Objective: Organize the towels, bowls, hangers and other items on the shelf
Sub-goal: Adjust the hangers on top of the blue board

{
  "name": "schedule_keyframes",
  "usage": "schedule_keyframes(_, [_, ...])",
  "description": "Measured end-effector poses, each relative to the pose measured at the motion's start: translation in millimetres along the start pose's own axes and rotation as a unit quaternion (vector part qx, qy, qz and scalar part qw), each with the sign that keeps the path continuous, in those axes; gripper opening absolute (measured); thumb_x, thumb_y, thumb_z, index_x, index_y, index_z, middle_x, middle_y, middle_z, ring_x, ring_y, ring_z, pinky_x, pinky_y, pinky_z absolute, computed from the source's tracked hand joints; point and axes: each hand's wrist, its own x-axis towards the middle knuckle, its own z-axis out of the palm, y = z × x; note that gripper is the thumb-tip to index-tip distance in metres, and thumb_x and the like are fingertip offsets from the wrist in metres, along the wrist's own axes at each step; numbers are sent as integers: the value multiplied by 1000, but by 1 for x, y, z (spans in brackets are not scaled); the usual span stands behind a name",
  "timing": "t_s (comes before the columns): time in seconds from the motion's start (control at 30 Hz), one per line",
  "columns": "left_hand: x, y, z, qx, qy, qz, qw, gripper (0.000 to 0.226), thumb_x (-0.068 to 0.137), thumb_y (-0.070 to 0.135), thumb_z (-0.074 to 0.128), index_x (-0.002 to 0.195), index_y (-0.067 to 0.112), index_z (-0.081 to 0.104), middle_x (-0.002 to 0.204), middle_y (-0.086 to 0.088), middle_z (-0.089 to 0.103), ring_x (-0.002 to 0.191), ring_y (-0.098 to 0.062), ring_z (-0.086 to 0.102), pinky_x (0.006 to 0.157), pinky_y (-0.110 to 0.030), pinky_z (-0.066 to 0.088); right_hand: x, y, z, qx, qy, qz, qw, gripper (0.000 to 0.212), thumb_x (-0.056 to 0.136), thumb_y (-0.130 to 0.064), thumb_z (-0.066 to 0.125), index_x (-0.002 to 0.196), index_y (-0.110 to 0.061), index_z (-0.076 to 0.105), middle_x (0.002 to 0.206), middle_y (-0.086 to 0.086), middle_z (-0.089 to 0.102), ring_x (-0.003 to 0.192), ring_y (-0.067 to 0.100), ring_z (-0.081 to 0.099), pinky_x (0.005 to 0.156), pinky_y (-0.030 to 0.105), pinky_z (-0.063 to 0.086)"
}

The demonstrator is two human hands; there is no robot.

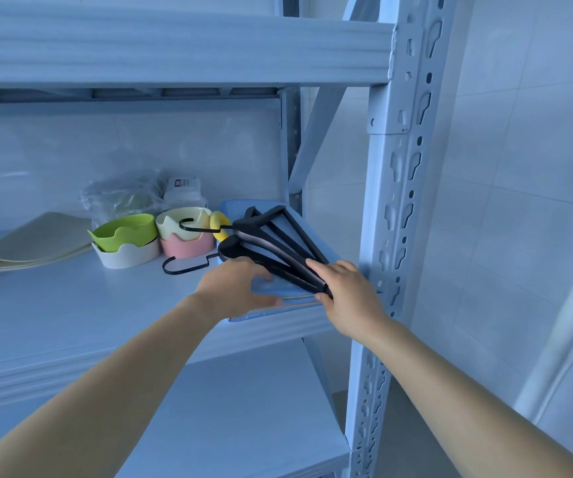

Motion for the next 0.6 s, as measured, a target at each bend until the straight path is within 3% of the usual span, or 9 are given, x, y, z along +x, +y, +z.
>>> schedule_keyframes(0.07, [5,-3,-4,-32,30,-10,999,51,78,65,55,116,31,59,117,9,56,108,-13,52,86,-30,44,0,0,-1,-4,4,-5,1000,52,92,-20,55,141,-23,37,107,-3,59,116,18,40,85,28,40])
schedule_keyframes(0.17, [10,-6,-6,-19,57,7,998,38,86,45,59,118,25,57,119,4,57,108,-15,52,84,-29,45,-1,0,-1,-3,17,-7,1000,46,95,-31,48,140,-24,40,110,-4,62,119,18,40,88,31,42])
schedule_keyframes(0.33, [14,-3,-8,57,135,32,989,45,83,31,67,124,26,49,129,7,45,113,-17,47,65,-27,43,0,0,-2,-12,14,-24,1000,44,96,-28,48,139,-25,41,120,-8,59,121,14,39,88,30,43])
schedule_keyframes(0.47, [27,-2,-9,121,93,99,983,60,87,25,63,139,34,35,144,10,34,133,-14,32,82,-31,48,3,4,-5,-5,7,-31,999,45,93,-26,53,137,-29,43,118,-10,59,119,11,40,84,29,44])
schedule_keyframes(0.6, [40,3,-6,145,46,162,975,49,92,19,54,138,30,38,133,7,48,125,-16,42,95,-32,41,7,6,-7,2,-5,-27,1000,50,90,-28,55,138,-24,42,120,-6,56,120,12,39,90,29,43])
